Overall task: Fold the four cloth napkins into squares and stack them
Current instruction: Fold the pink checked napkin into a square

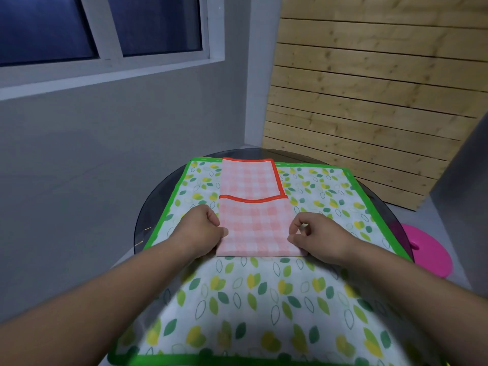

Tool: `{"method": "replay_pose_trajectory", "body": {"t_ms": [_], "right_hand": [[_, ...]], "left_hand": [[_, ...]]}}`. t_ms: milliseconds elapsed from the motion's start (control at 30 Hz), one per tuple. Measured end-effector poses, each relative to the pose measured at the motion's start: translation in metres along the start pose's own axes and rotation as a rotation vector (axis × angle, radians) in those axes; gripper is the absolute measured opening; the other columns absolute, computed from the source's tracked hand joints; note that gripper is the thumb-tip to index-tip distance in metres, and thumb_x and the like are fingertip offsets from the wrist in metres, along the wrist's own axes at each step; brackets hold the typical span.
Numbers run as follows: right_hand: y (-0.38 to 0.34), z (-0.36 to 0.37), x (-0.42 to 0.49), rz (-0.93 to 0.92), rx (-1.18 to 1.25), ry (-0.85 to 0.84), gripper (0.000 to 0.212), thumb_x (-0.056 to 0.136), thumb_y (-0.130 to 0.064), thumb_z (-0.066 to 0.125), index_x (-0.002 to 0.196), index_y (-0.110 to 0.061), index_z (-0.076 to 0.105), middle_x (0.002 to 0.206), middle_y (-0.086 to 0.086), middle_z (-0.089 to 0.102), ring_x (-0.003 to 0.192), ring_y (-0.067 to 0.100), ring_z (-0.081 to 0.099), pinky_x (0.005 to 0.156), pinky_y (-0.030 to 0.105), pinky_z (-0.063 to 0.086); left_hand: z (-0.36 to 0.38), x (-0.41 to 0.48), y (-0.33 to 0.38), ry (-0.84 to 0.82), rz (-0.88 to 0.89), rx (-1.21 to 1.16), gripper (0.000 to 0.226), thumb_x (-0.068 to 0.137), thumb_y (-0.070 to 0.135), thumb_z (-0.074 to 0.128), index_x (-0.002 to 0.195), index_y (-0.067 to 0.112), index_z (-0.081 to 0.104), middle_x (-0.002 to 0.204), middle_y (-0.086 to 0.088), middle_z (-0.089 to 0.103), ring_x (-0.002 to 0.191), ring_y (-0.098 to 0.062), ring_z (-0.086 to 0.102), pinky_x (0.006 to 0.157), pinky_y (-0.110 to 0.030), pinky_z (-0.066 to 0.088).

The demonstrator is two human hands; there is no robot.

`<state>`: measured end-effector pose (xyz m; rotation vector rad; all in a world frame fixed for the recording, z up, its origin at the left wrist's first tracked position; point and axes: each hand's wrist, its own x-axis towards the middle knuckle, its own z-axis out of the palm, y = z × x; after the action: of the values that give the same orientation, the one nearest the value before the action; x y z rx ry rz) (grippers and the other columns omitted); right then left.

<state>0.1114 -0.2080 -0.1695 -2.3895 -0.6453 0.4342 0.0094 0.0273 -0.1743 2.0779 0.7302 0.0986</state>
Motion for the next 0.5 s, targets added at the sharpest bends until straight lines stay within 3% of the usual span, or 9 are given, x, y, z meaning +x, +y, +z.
{"method": "replay_pose_trajectory", "body": {"t_ms": [100,200,267,333,433,500], "right_hand": [[-0.001,0.0,0.0,-0.014,-0.031,0.002,0.005,0.089,-0.03,0.066,0.084,-0.027,0.066,0.074,0.008,0.07,0.061,0.014,0.058,0.069,0.036,0.054],[0.0,0.001,-0.001,-0.036,-0.06,-0.004,0.005,0.087,-0.032,0.068,0.084,-0.028,0.067,0.067,0.003,0.062,0.059,0.012,0.052,0.062,0.03,0.046],[0.0,0.001,-0.002,-0.044,-0.074,-0.009,0.006,0.085,-0.033,0.07,0.086,-0.029,0.066,0.066,-0.004,0.053,0.058,0.01,0.047,0.06,0.026,0.041],[0.001,0.001,-0.002,-0.047,-0.078,-0.014,0.009,0.083,-0.034,0.072,0.088,-0.03,0.066,0.066,-0.006,0.05,0.057,0.009,0.047,0.06,0.025,0.041],[0.001,-0.001,-0.003,-0.049,-0.065,-0.027,0.015,0.081,-0.034,0.076,0.091,-0.029,0.066,0.065,-0.006,0.05,0.057,0.009,0.048,0.059,0.025,0.042],[0.002,-0.002,-0.003,-0.047,-0.052,-0.045,0.019,0.079,-0.033,0.078,0.093,-0.027,0.067,0.065,-0.006,0.05,0.057,0.008,0.048,0.059,0.023,0.042]], "left_hand": [[0.002,-0.001,0.0,-0.016,0.05,0.061,0.009,0.089,0.018,0.069,0.083,0.021,0.065,0.083,-0.002,0.066,0.07,-0.019,0.058,0.059,-0.026,0.043],[0.001,-0.005,0.002,-0.064,0.064,0.138,0.007,0.092,0.023,0.064,0.097,0.027,0.068,0.099,-0.008,0.07,0.087,-0.02,0.063,0.074,-0.028,0.05],[0.002,-0.009,0.004,-0.118,0.077,0.181,0.028,0.092,0.029,0.064,0.119,0.025,0.064,0.111,-0.012,0.072,0.095,-0.023,0.068,0.089,-0.032,0.053],[0.002,-0.013,0.006,-0.156,0.111,0.228,0.04,0.091,0.033,0.064,0.128,0.018,0.061,0.106,-0.006,0.072,0.093,-0.021,0.067,0.093,-0.032,0.052],[0.004,-0.019,0.008,-0.173,0.187,0.324,0.023,0.09,0.04,0.063,0.085,0.019,0.059,0.077,0.005,0.056,0.071,-0.014,0.055,0.065,-0.028,0.046],[0.006,-0.021,0.008,-0.184,0.205,0.39,0.028,0.089,0.05,0.059,0.079,0.026,0.049,0.087,0.002,0.053,0.073,-0.015,0.055,0.066,-0.03,0.047]]}}
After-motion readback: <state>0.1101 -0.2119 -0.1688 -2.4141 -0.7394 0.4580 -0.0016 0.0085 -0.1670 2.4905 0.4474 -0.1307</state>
